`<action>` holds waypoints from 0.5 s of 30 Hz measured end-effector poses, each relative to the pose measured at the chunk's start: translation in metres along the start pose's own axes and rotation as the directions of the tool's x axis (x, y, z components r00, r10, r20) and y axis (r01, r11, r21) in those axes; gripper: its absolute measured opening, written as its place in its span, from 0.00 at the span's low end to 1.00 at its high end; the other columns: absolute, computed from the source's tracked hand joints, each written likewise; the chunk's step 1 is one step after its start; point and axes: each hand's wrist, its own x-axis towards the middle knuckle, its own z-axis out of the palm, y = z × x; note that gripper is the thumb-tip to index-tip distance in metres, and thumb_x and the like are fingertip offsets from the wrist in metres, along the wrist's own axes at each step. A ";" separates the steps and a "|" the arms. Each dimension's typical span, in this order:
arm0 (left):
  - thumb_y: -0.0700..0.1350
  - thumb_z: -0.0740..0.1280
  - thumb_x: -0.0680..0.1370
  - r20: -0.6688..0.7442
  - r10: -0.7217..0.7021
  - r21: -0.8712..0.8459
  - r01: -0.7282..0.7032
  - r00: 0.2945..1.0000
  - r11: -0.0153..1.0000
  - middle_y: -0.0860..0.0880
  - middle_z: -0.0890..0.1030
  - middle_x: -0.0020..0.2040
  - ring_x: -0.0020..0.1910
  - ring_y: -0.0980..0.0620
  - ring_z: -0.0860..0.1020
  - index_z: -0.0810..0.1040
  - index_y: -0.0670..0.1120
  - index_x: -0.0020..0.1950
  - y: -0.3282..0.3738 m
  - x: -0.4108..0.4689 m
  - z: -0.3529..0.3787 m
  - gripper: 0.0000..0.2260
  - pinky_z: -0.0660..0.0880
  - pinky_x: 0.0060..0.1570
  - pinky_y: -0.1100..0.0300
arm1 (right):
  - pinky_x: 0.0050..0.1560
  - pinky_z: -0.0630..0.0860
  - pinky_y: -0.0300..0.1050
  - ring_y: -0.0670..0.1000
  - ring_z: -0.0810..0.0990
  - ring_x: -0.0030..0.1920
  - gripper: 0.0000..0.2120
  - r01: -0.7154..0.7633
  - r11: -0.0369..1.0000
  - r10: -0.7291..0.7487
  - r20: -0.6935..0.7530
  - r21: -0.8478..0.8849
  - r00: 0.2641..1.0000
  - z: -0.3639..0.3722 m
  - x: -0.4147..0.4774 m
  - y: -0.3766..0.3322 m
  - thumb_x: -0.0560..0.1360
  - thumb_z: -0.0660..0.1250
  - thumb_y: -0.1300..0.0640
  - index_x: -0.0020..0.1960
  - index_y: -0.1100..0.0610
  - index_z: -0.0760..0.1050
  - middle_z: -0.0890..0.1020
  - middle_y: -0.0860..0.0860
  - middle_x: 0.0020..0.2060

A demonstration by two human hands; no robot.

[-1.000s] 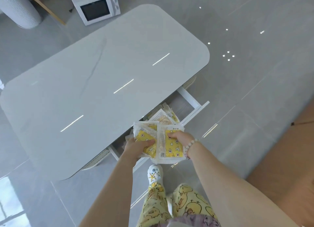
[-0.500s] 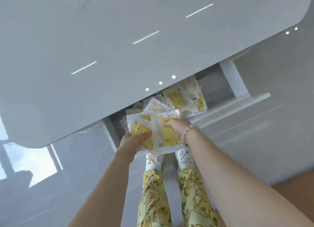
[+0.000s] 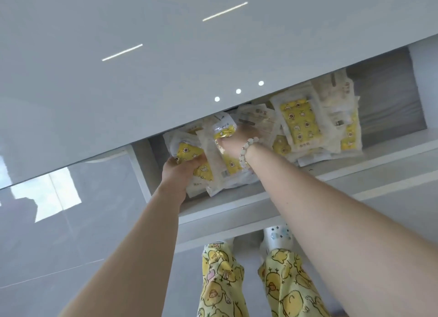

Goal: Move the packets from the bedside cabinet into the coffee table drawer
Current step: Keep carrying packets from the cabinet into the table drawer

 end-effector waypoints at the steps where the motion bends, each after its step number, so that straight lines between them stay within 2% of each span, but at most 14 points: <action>1: 0.40 0.77 0.67 -0.011 0.007 0.009 -0.007 1.000 1.000 0.49 0.82 0.46 0.49 0.46 0.81 0.75 0.49 0.45 -0.001 0.004 0.002 0.14 0.76 0.57 0.49 | 0.62 0.70 0.45 0.56 0.73 0.64 0.20 0.018 0.999 -0.019 -0.016 -0.041 1.000 0.002 0.005 -0.001 0.82 0.54 0.51 0.66 0.64 0.69 0.73 0.59 0.64; 3: 0.43 0.78 0.66 -0.048 0.039 0.065 -0.036 0.998 0.997 0.49 0.81 0.46 0.49 0.47 0.81 0.75 0.49 0.47 -0.001 0.010 0.005 0.15 0.77 0.54 0.53 | 0.58 0.71 0.45 0.57 0.74 0.62 0.14 0.066 0.990 -0.074 -0.065 -0.125 0.995 0.008 0.012 -0.004 0.81 0.56 0.51 0.56 0.59 0.73 0.76 0.59 0.58; 4: 0.45 0.78 0.66 -0.072 0.061 0.112 -0.053 0.995 0.992 0.50 0.81 0.46 0.48 0.48 0.80 0.75 0.49 0.49 0.000 0.011 0.006 0.16 0.76 0.51 0.56 | 0.54 0.71 0.45 0.57 0.76 0.60 0.09 0.065 0.988 -0.079 -0.093 -0.142 0.993 0.011 0.013 -0.007 0.80 0.58 0.52 0.51 0.57 0.72 0.77 0.60 0.54; 5: 0.47 0.77 0.66 -0.098 0.085 0.163 -0.068 0.992 0.984 0.50 0.80 0.46 0.48 0.49 0.80 0.75 0.49 0.51 0.002 0.010 0.006 0.18 0.75 0.48 0.58 | 0.50 0.71 0.45 0.57 0.76 0.59 0.07 0.059 0.985 -0.080 -0.127 -0.163 0.989 0.015 0.013 -0.009 0.79 0.60 0.52 0.50 0.56 0.70 0.77 0.59 0.53; 8: 0.52 0.75 0.67 -0.165 0.136 0.371 -0.066 0.977 0.926 0.49 0.78 0.49 0.46 0.49 0.76 0.72 0.48 0.53 0.007 0.003 0.006 0.20 0.72 0.44 0.60 | 0.42 0.68 0.42 0.54 0.77 0.58 0.19 0.006 0.948 -0.087 -0.239 -0.319 0.967 0.019 0.004 -0.012 0.78 0.63 0.50 0.64 0.59 0.68 0.75 0.56 0.57; 9: 0.53 0.75 0.67 -0.180 0.148 0.442 -0.054 0.972 0.895 0.48 0.77 0.50 0.46 0.48 0.75 0.71 0.47 0.53 0.008 0.001 0.005 0.22 0.71 0.43 0.59 | 0.41 0.68 0.43 0.53 0.77 0.58 0.21 0.000 0.930 -0.107 -0.269 -0.367 0.957 0.019 0.001 -0.012 0.77 0.64 0.51 0.66 0.60 0.67 0.75 0.55 0.57; 12: 0.58 0.74 0.66 -0.199 0.162 0.600 -0.010 0.966 0.800 0.47 0.74 0.53 0.51 0.45 0.75 0.67 0.43 0.62 0.012 -0.003 0.001 0.33 0.69 0.44 0.58 | 0.36 0.68 0.42 0.52 0.78 0.55 0.18 0.006 0.885 -0.174 -0.319 -0.466 0.931 0.019 -0.002 -0.011 0.76 0.68 0.53 0.63 0.59 0.70 0.78 0.54 0.54; 15: 0.63 0.72 0.66 -0.204 0.165 0.677 0.017 0.965 0.736 0.44 0.72 0.63 0.62 0.43 0.73 0.62 0.40 0.67 0.010 0.000 0.003 0.40 0.73 0.52 0.54 | 0.44 0.71 0.45 0.54 0.75 0.57 0.20 -0.005 0.849 -0.241 -0.395 -0.529 0.886 0.022 -0.001 -0.012 0.75 0.69 0.51 0.62 0.59 0.70 0.78 0.54 0.55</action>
